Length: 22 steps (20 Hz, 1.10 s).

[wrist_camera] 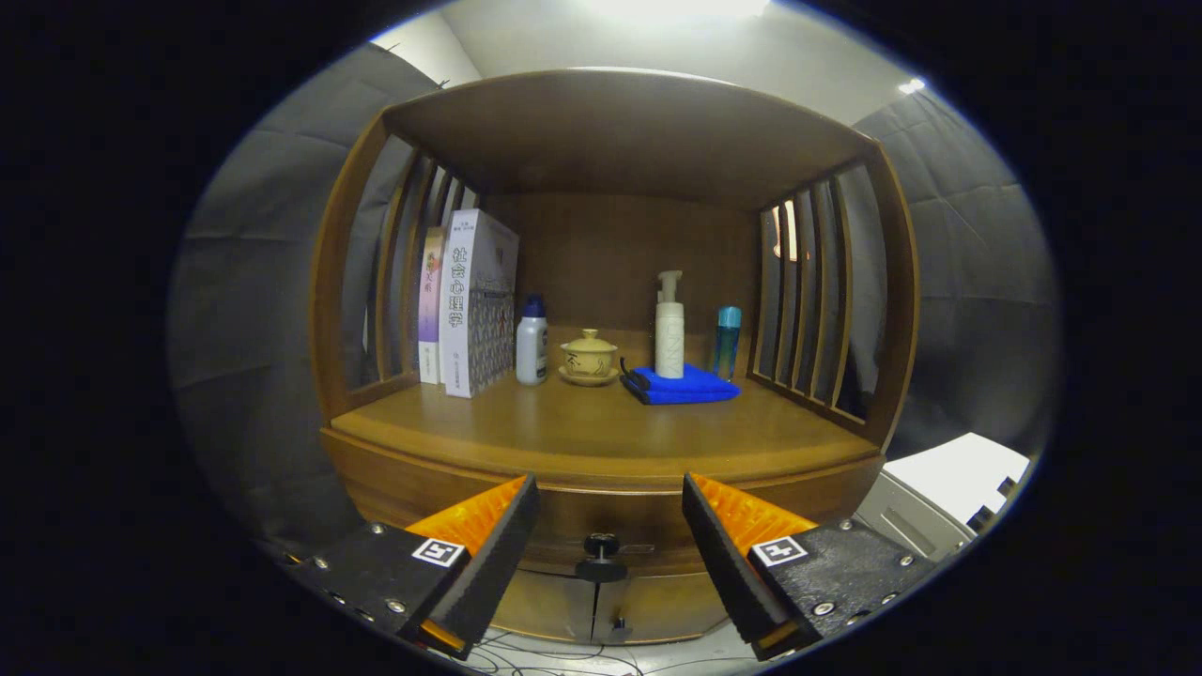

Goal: Pull open the drawer, take out the items inside it, and place them on the countertop above the cabinet.

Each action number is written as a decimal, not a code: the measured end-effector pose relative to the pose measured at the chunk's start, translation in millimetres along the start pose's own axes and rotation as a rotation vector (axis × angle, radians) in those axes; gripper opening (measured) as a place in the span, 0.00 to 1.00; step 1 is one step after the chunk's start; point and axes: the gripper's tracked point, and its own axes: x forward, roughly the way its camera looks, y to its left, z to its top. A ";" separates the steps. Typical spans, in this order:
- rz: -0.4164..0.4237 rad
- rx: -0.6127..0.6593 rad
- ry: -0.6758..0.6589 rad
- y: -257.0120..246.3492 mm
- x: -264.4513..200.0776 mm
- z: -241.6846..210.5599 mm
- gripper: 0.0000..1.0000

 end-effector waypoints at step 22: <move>-0.030 -0.084 0.092 4.7 49.2 -93.8 0.45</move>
